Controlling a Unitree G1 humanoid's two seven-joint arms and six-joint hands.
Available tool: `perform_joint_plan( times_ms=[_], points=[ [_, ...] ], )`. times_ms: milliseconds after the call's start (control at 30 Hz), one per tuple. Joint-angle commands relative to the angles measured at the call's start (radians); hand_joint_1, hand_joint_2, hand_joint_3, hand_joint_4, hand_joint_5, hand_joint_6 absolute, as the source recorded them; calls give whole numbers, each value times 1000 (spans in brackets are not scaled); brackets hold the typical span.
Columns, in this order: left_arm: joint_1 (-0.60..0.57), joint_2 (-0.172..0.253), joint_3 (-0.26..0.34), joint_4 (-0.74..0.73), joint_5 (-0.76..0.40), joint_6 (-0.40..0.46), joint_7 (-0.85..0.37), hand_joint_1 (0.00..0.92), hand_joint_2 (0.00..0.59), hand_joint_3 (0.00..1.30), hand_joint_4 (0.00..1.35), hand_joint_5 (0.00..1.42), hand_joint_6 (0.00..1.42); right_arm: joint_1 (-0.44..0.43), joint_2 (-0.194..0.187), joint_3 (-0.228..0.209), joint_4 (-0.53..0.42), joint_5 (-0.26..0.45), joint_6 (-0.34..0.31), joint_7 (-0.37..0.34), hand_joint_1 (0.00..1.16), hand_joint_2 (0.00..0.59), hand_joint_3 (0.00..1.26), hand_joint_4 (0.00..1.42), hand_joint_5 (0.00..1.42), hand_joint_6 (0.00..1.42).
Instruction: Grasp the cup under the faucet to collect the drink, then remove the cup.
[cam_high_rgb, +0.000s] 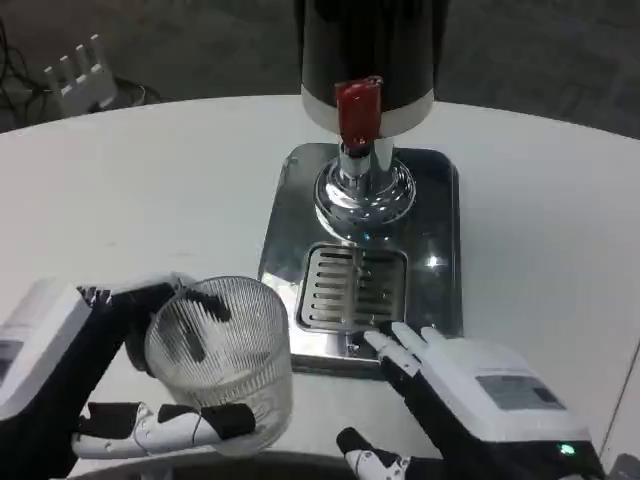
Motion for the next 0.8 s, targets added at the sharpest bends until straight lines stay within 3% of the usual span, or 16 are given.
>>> perform_joint_plan(
  times_ms=[33, 433, 800],
  points=[
    [-32, -16, -10, -2, 6, 19, 15, 369, 263, 952, 980, 974, 959, 36, 18, -12, -42, 5, 5, 2, 337, 433, 74, 0, 0, 6],
    [-147, -49, -61, 109, 83, 67, 58, 369, 263, 952, 981, 982, 978, 118, 32, -64, -127, 12, -7, -7, 348, 431, 83, 0, 0, 24],
    [-362, -36, -146, 345, 211, 125, 161, 369, 263, 952, 981, 985, 994, 178, 30, -114, -177, 52, -25, -18, 350, 432, 84, 0, 0, 31]
  ],
)
